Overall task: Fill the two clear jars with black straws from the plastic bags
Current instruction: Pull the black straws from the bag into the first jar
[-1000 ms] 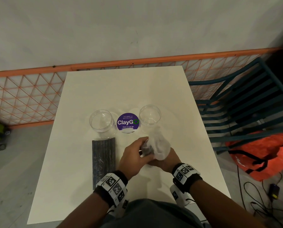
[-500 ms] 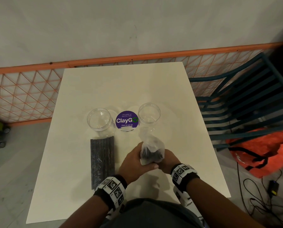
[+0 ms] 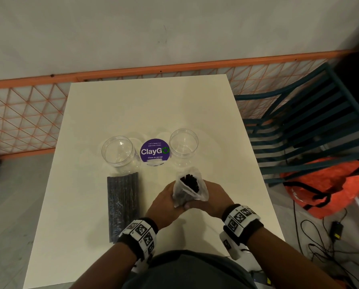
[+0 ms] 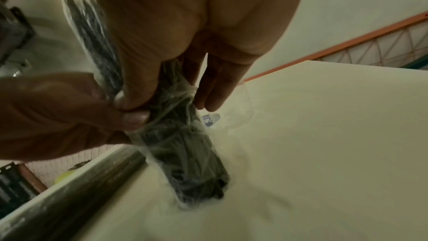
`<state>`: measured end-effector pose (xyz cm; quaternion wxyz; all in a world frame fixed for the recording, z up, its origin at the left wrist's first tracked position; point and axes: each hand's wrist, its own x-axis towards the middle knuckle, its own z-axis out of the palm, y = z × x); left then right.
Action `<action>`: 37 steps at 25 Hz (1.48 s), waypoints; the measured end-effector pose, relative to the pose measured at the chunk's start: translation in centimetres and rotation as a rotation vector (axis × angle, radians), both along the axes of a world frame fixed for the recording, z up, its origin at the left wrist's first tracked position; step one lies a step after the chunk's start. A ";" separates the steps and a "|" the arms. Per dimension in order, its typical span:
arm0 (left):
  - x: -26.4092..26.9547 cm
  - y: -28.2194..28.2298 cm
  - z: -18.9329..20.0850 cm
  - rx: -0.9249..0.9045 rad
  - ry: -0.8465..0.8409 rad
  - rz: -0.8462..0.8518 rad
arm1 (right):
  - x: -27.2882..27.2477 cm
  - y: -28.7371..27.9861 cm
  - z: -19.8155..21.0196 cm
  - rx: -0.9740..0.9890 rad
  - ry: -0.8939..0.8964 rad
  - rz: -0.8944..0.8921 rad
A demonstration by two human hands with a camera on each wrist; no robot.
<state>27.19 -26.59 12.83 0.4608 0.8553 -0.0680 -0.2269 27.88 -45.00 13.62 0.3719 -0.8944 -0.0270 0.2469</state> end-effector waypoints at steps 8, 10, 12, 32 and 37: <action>-0.3 1.0 0.7 -0.013 -0.250 0.075 | -0.3 0.3 0.0 -0.185 -0.073 0.064; 0.1 0.8 0.4 0.011 -0.215 0.061 | -0.3 0.3 -0.3 -0.192 -0.067 0.095; 0.2 0.8 -0.2 0.032 -0.182 0.020 | -0.1 0.4 -1.0 -0.194 0.017 0.128; -0.7 1.6 -0.6 -0.390 0.155 -0.079 | 0.8 2.4 0.0 0.558 0.168 -0.259; -0.4 1.0 -1.1 -0.500 0.124 0.171 | 0.0 4.0 2.7 0.052 -0.186 0.132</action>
